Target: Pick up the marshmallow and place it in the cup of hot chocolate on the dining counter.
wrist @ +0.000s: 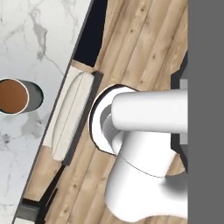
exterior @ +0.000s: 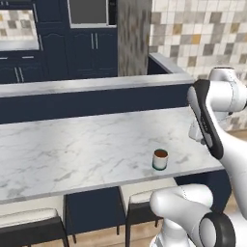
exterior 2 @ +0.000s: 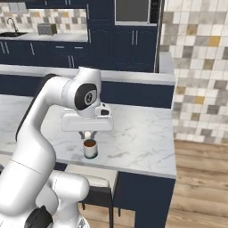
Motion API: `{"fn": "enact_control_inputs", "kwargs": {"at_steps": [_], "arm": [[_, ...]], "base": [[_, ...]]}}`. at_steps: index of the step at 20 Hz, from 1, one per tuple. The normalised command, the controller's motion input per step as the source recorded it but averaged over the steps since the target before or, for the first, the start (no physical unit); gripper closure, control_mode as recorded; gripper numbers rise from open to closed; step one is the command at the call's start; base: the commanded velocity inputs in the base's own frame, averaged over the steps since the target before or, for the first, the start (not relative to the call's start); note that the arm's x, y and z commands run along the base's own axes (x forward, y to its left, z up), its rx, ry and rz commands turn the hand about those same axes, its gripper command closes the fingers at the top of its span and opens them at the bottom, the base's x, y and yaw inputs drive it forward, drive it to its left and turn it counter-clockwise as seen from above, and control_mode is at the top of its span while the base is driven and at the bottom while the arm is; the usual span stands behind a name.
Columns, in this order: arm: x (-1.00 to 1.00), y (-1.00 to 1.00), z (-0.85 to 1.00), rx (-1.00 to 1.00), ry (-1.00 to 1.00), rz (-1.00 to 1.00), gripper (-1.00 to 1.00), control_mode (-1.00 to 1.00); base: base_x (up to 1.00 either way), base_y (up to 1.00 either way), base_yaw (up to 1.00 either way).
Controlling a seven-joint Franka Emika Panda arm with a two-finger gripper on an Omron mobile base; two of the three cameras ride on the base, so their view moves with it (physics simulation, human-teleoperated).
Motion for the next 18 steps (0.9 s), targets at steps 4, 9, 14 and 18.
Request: {"fn": "enact_control_inputs", "kwargs": {"at_steps": [4, 9, 14, 18], "arm": [[0.0, 0.0, 0.0, 0.0, 0.0, 0.0, 1.0, 1.0], [0.37, 0.12, 0.01, -0.01, 0.11, 0.06, 1.0, -1.0], [0.35, 0.03, 0.0, -0.01, 0.45, 0.09, 1.0, -1.0], [0.41, 0.0, -0.05, -0.03, 0.42, 0.1, 1.0, -1.0]], "base": [[0.29, 0.0, 0.21], [0.0, 0.0, 0.0], [0.0, 0.0, 0.0], [0.0, 0.0, 0.0]]}}
